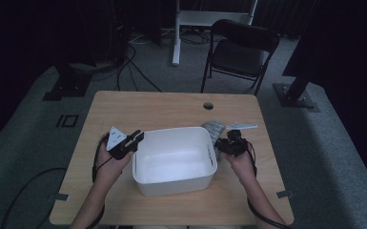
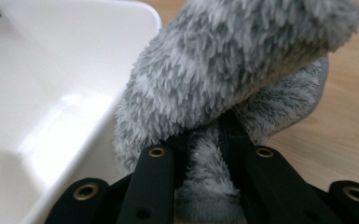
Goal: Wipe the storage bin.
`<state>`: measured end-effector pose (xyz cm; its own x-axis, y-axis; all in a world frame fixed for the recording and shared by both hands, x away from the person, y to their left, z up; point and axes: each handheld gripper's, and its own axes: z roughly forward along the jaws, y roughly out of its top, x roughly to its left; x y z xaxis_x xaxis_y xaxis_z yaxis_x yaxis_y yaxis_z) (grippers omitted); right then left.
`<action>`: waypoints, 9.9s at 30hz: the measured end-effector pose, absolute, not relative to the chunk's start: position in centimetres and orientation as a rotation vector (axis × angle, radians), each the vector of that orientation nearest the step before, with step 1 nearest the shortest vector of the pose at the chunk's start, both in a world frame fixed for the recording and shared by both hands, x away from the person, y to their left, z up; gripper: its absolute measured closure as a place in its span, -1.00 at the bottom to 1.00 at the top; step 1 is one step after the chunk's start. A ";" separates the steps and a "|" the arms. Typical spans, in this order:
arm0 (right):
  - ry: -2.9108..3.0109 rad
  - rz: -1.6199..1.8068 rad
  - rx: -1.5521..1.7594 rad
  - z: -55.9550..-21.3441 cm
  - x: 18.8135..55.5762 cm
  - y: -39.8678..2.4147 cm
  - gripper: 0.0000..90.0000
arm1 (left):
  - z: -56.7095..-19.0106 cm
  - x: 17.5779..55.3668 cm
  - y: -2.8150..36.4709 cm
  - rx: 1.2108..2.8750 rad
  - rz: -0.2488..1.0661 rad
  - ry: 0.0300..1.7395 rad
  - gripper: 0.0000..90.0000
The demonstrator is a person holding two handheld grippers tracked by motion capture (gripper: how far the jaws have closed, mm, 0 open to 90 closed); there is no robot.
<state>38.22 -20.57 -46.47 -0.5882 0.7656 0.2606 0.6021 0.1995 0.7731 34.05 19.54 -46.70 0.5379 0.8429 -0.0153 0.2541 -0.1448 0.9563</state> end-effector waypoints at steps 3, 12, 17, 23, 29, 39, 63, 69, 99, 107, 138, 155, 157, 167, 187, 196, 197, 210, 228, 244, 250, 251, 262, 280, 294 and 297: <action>2.289 1.350 1.347 -47.0 38.5 -20.6 0.75 | -46.7 34.0 19.5 1.687 0.678 0.934 0.72; 2.338 1.245 1.417 -50.0 39.8 -19.7 0.75 | -46.7 34.1 19.5 1.680 0.672 0.936 0.72; 2.375 1.191 1.441 -51.8 40.3 -19.5 0.75 | -46.7 34.1 19.6 1.679 0.668 0.934 0.72; 2.367 1.201 1.429 -51.4 40.2 -19.8 0.74 | -46.7 34.1 19.6 1.679 0.666 0.930 0.72; 2.298 1.326 1.379 -48.2 39.6 -20.5 0.74 | -46.7 34.1 19.6 1.679 0.667 0.930 0.72; 2.249 1.446 1.339 -45.9 39.5 -20.9 0.75 | -46.7 34.1 19.5 1.687 0.682 0.927 0.72; 2.305 1.318 1.423 -49.9 40.3 -20.6 0.74 | -46.8 34.1 19.5 1.670 0.673 0.922 0.72; 2.278 1.366 1.373 -47.9 38.4 -22.1 0.73 | -46.8 34.1 19.5 1.671 0.675 0.921 0.72; 2.257 1.437 1.141 -43.7 31.4 -22.3 0.74 | -46.8 34.0 19.3 1.674 0.697 0.933 0.72; 2.234 1.419 1.183 -44.3 31.9 -22.0 0.74 | -46.8 33.9 19.2 1.668 0.698 0.935 0.72; 2.390 1.177 1.400 -52.0 35.7 -20.3 0.74 | -46.8 33.9 19.2 1.661 0.701 0.943 0.72; 2.294 1.393 1.343 -47.2 32.0 -23.0 0.74 | -46.9 33.9 19.3 1.661 0.695 0.927 0.72; 2.278 1.421 1.322 -46.4 31.1 -23.3 0.74 | -46.9 33.9 19.3 1.661 0.695 0.927 0.72; 2.249 1.461 1.267 -44.6 27.8 -23.8 0.73 | -46.9 33.9 19.2 1.660 0.692 0.926 0.72; 2.327 1.305 1.358 -48.6 28.9 -21.9 0.75 | -46.9 33.8 18.8 1.649 0.716 0.940 0.72; 2.371 1.259 1.407 -50.4 30.6 -21.6 0.75 | -47.0 33.8 18.8 1.641 0.714 0.945 0.72; 2.379 1.248 1.418 -50.8 30.8 -21.6 0.75 | -47.0 33.8 18.8 1.641 0.714 0.945 0.72; 2.352 1.286 1.447 -50.5 31.4 -22.9 0.74 | -46.9 33.7 18.9 1.652 0.665 0.931 0.72; 2.172 1.409 1.470 -47.7 32.3 -26.4 0.74 | -44.8 35.7 21.2 1.649 0.550 0.804 0.39; 2.168 1.417 1.467 -47.6 32.2 -26.8 0.74 | -44.7 37.5 20.0 1.764 0.345 0.734 0.49; 2.165 1.415 1.471 -47.7 32.2 -26.9 0.74 | -45.0 37.5 20.0 1.796 0.378 0.732 0.70; 2.164 1.415 1.471 -47.7 32.2 -26.9 0.74 | -45.1 37.5 20.1 1.785 0.369 0.733 0.71; 2.163 1.414 1.470 -47.7 32.3 -27.0 0.74 | -44.7 36.5 20.0 1.820 0.409 0.750 0.80; 2.130 1.422 1.480 -47.3 32.2 -27.6 0.74 | -45.1 36.1 19.9 1.783 0.320 0.782 0.73; 2.129 1.419 1.480 -47.3 32.1 -27.8 0.74 | -45.7 36.0 19.4 1.818 0.369 0.784 0.84; 2.129 1.420 1.481 -47.3 32.1 -27.8 0.74 | -45.7 35.6 19.4 1.819 0.377 0.795 0.85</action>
